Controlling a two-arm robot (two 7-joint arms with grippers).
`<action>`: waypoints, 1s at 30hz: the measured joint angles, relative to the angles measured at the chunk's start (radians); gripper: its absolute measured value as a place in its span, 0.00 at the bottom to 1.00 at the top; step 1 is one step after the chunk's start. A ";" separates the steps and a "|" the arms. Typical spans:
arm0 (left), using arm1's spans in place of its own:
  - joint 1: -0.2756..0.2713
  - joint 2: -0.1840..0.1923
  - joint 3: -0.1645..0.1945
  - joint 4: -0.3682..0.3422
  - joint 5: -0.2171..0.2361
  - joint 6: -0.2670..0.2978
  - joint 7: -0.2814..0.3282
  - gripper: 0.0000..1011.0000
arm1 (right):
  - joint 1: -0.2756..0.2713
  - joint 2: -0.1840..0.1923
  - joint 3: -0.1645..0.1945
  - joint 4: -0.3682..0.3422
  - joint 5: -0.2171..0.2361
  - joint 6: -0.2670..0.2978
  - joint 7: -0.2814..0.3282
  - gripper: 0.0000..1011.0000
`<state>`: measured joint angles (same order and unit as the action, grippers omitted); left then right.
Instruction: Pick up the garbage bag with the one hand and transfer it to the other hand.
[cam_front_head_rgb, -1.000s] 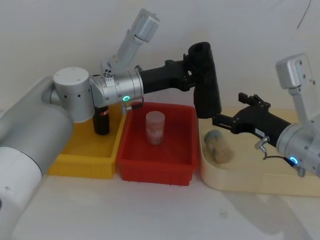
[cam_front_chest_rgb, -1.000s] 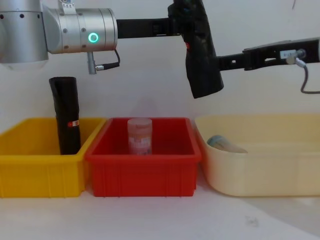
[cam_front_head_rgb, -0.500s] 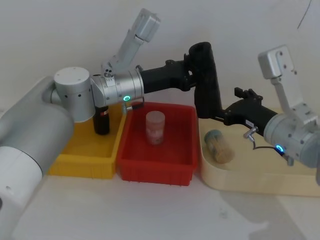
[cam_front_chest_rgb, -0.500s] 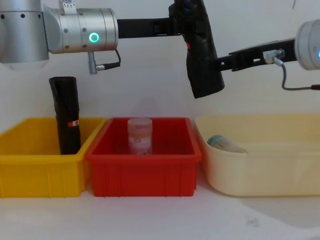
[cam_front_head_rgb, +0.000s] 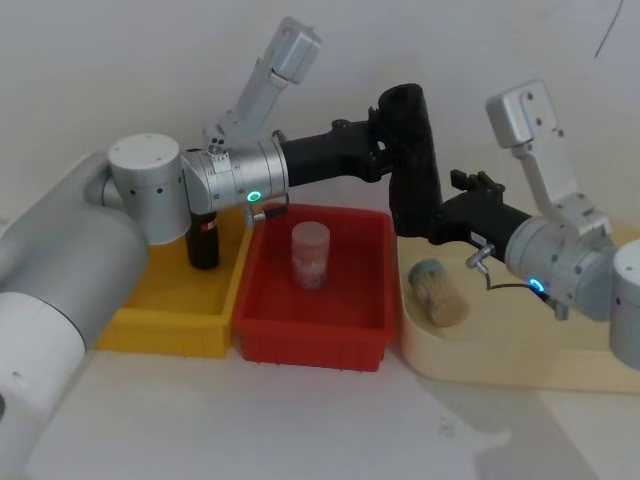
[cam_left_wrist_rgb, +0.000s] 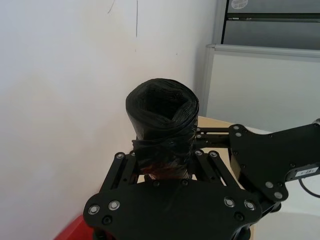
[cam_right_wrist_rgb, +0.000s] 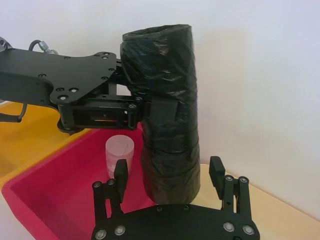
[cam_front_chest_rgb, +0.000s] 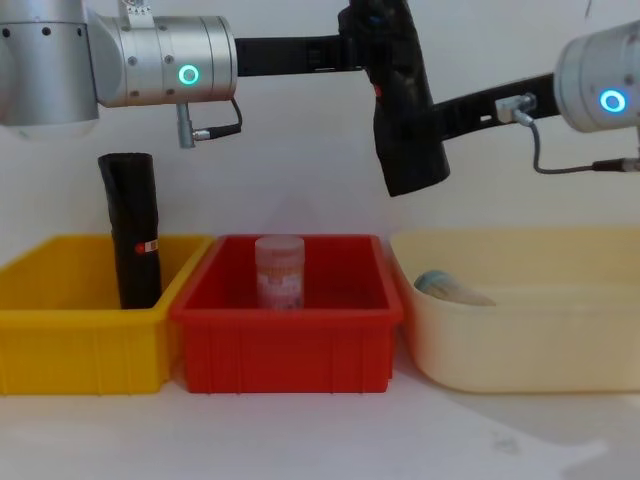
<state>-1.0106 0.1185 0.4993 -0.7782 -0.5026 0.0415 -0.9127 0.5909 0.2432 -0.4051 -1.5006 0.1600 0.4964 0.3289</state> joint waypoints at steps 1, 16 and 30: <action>0.000 0.000 0.000 0.000 0.000 0.000 0.000 0.40 | 0.002 -0.002 -0.001 0.002 -0.002 0.001 -0.001 0.99; 0.000 0.000 0.000 0.000 0.000 0.000 0.000 0.40 | 0.040 -0.058 -0.024 0.067 -0.040 0.013 -0.038 0.99; 0.000 0.000 0.000 0.000 0.000 0.000 0.000 0.40 | 0.058 -0.092 -0.027 0.105 -0.058 0.019 -0.067 0.83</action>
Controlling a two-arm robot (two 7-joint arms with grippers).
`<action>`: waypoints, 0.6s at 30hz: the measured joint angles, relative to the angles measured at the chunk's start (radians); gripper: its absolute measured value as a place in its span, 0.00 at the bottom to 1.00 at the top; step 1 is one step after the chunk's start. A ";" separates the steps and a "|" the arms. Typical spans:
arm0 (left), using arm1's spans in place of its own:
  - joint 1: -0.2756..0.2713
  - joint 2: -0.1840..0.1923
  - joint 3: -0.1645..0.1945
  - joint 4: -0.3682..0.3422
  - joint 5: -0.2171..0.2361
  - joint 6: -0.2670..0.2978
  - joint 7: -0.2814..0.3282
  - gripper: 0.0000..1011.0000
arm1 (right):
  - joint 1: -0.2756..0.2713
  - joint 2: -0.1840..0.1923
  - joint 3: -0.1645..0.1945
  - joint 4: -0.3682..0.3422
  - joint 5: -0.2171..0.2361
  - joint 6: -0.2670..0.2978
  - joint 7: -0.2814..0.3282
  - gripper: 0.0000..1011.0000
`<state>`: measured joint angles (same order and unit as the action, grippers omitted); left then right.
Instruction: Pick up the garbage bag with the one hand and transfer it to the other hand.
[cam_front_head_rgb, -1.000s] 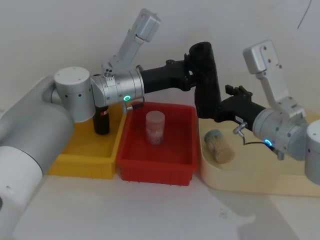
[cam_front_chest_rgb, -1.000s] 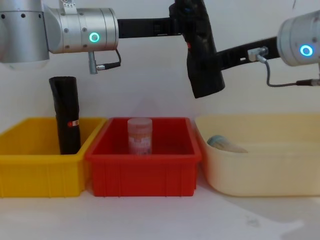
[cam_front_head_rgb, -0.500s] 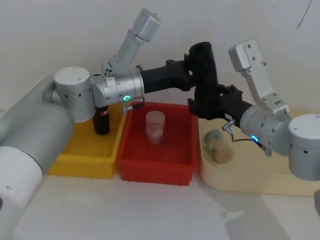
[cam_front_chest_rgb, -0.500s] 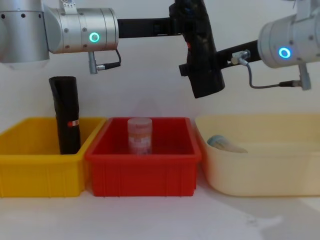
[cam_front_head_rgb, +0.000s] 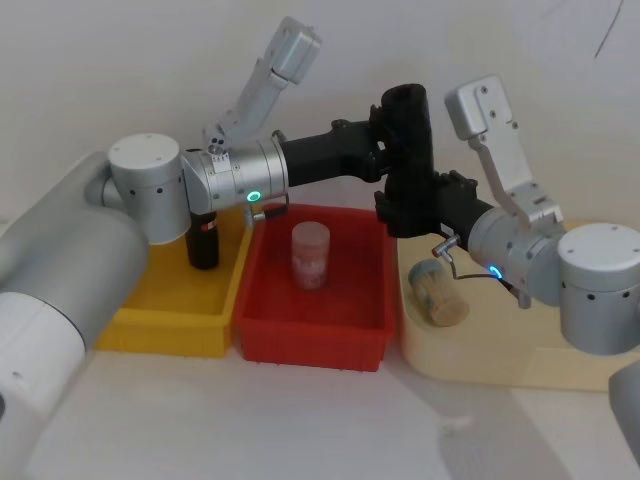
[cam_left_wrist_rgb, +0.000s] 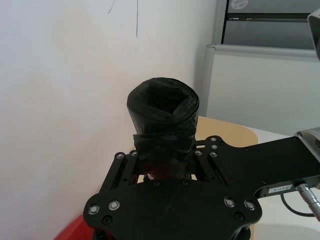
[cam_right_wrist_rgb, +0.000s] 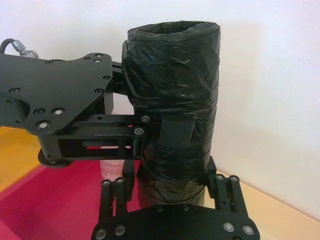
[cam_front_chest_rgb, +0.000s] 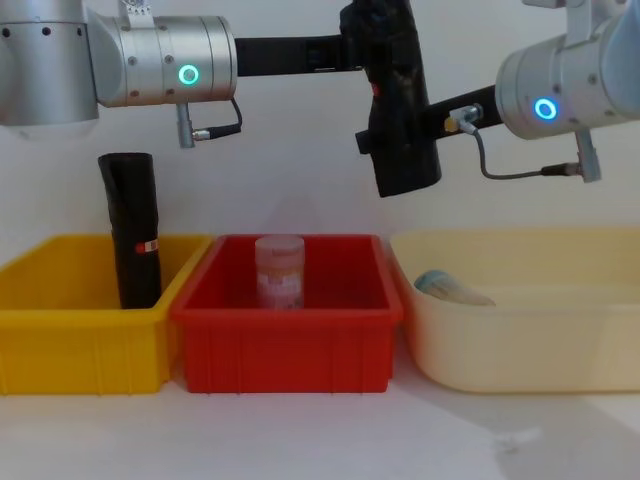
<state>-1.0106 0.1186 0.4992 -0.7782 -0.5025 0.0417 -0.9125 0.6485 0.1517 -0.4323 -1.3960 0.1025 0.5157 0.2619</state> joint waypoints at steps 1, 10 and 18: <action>0.000 0.000 0.000 0.000 0.000 0.000 0.000 0.40 | 0.001 -0.002 0.000 0.002 -0.001 0.000 -0.002 0.79; 0.000 0.000 0.000 0.000 0.000 0.000 0.000 0.40 | 0.005 -0.010 -0.001 0.011 -0.005 0.001 -0.008 0.55; 0.000 0.000 0.000 0.000 0.000 0.000 0.000 0.40 | 0.007 -0.013 -0.002 0.015 -0.007 0.002 -0.010 0.55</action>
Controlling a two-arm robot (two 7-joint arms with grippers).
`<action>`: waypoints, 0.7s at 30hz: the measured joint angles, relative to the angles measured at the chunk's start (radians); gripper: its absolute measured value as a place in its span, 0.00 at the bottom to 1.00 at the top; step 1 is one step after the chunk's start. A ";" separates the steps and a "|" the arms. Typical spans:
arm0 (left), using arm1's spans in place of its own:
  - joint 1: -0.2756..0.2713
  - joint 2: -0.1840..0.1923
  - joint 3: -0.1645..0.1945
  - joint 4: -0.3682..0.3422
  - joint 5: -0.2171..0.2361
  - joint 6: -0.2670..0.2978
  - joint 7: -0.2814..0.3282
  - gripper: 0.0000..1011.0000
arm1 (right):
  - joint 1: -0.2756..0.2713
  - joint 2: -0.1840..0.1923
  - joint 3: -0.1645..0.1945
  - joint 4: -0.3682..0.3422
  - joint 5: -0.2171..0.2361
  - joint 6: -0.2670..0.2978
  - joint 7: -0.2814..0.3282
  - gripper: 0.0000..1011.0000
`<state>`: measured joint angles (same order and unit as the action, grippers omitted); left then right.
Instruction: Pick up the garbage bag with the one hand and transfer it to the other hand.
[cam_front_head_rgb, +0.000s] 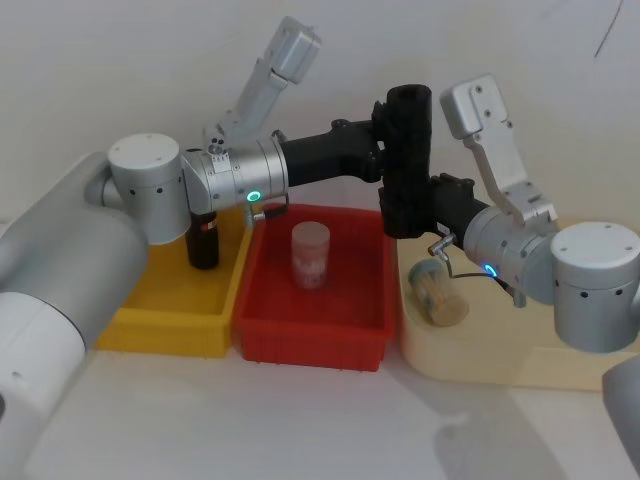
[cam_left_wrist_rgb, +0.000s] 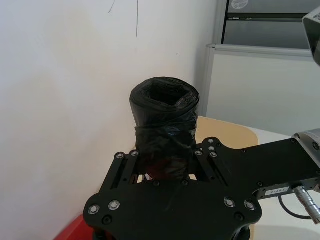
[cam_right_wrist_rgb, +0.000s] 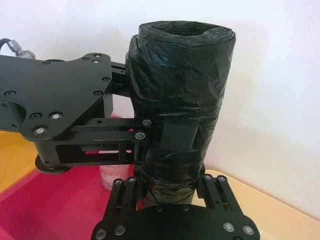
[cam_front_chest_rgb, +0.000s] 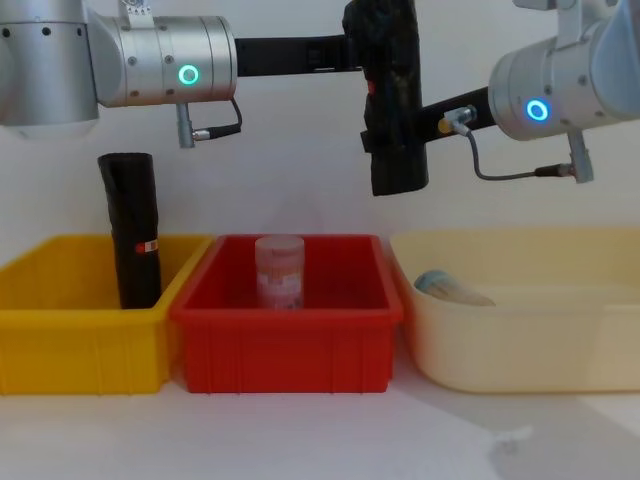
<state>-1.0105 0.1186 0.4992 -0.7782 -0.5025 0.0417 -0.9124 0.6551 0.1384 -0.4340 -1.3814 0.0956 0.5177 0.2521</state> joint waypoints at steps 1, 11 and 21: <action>0.000 0.000 0.000 0.000 0.000 0.000 0.000 0.40 | 0.000 0.000 0.000 0.000 0.000 0.000 0.000 0.55; 0.000 0.000 0.000 0.000 0.000 0.000 0.000 0.40 | 0.001 -0.002 0.000 0.002 -0.001 0.001 -0.002 0.55; 0.000 0.000 0.000 0.000 0.000 0.000 -0.001 0.64 | 0.002 -0.003 0.000 0.003 -0.002 0.001 -0.003 0.55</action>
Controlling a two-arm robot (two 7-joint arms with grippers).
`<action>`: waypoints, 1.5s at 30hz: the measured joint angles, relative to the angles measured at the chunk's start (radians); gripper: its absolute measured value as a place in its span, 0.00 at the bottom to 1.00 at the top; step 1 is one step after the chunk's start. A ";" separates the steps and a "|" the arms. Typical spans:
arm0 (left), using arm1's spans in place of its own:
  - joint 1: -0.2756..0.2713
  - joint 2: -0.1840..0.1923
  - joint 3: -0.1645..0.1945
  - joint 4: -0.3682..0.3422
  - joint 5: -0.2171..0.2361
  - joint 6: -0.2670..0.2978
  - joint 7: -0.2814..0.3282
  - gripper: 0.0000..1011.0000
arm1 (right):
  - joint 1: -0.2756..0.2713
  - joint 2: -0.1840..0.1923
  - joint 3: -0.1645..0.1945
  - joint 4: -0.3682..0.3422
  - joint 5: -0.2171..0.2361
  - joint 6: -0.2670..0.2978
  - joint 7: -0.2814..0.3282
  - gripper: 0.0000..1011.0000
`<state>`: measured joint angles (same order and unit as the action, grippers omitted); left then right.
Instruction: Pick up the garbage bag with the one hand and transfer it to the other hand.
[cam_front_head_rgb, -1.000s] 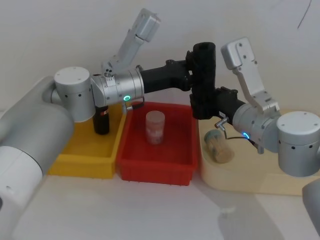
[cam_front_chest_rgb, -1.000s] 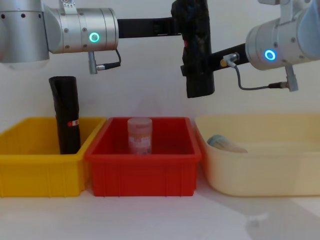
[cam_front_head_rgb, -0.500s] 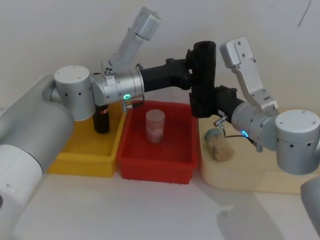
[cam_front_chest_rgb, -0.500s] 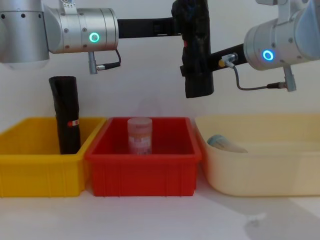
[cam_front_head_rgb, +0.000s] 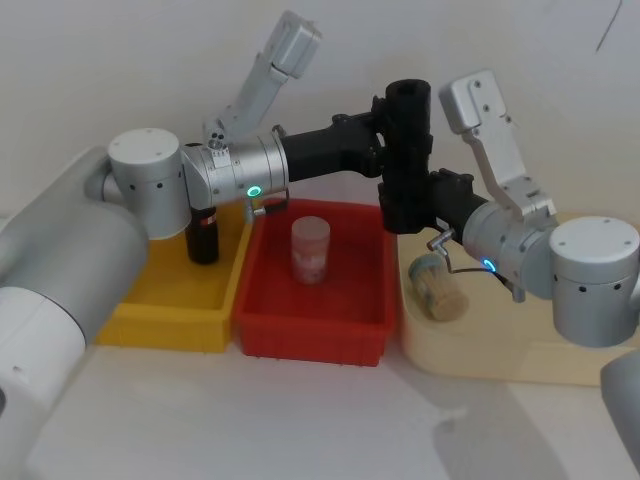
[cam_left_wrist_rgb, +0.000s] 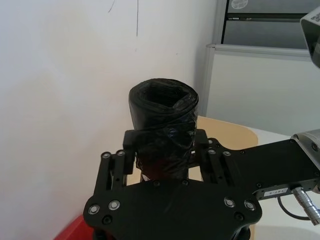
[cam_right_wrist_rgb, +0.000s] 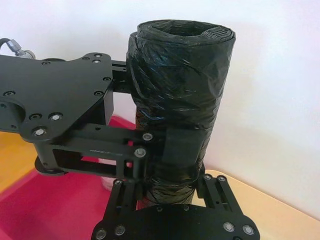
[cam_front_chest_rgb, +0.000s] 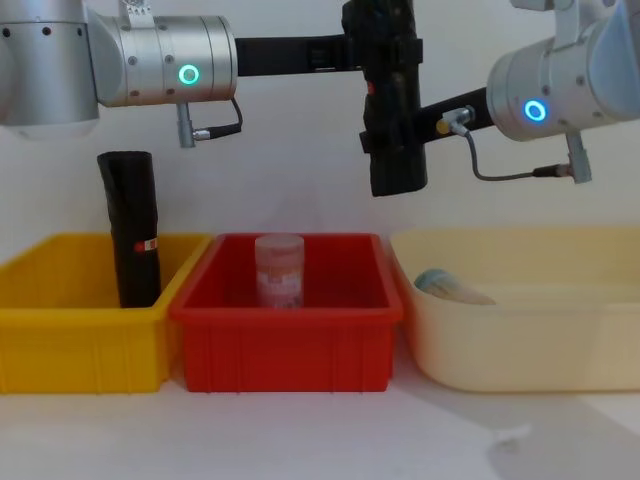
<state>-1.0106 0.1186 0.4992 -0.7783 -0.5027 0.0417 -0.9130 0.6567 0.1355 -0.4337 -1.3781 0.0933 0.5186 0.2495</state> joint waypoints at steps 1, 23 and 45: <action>0.000 0.000 0.000 0.000 0.000 0.000 0.000 0.67 | 0.000 0.000 0.000 0.000 0.000 0.000 0.000 0.55; 0.000 0.000 0.000 0.000 0.000 0.000 0.000 0.99 | -0.002 0.026 0.101 -0.028 -0.013 0.047 -0.072 0.55; 0.000 0.000 0.000 0.000 0.000 0.000 0.000 0.99 | -0.034 0.076 0.176 -0.087 -0.016 0.088 -0.091 0.97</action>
<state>-1.0105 0.1186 0.4992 -0.7782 -0.5025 0.0417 -0.9126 0.6223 0.2111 -0.2574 -1.4655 0.0775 0.6070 0.1581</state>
